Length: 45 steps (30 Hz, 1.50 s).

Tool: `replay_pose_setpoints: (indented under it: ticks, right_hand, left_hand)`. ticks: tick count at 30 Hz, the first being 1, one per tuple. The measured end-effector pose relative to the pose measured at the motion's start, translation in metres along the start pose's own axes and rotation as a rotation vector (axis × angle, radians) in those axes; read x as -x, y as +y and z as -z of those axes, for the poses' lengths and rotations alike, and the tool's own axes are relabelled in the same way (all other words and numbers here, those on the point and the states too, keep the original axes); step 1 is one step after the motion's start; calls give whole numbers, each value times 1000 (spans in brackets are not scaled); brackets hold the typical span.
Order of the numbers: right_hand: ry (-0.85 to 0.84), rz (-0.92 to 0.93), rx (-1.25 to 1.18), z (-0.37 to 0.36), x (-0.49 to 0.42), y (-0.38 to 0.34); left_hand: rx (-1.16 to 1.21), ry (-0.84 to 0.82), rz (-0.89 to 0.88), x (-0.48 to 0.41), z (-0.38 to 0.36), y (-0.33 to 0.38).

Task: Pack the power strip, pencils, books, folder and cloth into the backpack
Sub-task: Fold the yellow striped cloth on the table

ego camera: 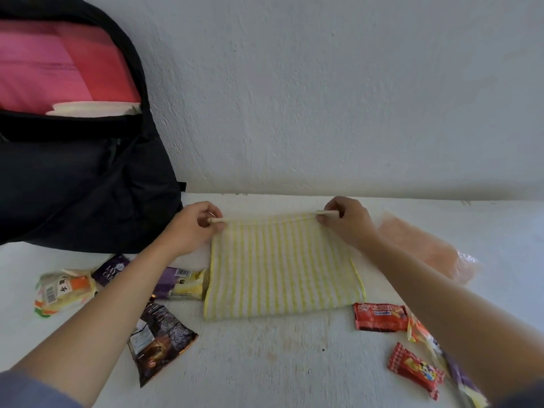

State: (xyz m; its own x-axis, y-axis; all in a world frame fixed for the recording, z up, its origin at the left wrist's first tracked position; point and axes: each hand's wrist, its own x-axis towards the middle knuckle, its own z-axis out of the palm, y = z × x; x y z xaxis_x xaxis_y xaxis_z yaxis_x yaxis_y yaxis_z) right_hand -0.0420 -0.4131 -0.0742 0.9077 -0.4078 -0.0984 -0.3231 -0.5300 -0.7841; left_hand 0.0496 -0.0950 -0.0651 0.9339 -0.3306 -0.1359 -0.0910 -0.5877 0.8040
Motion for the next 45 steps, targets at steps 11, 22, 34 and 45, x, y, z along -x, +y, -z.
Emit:
replay_pose_setpoints:
  ticks: [11,22,34,45]
  right_hand:
    - [-43,-179,-862,49,44,-42]
    - [77,-61,-795,46,83,-107]
    - [87,286,-364,45,124,-144]
    - [46,502,-345,55,133,-156]
  left_hand:
    - [849,59,-43,37,32,91]
    - [285,355,-311,62,3,145]
    - [-24,247,-592,97,-8,181]
    - [-220,196,-869,114,13,203]
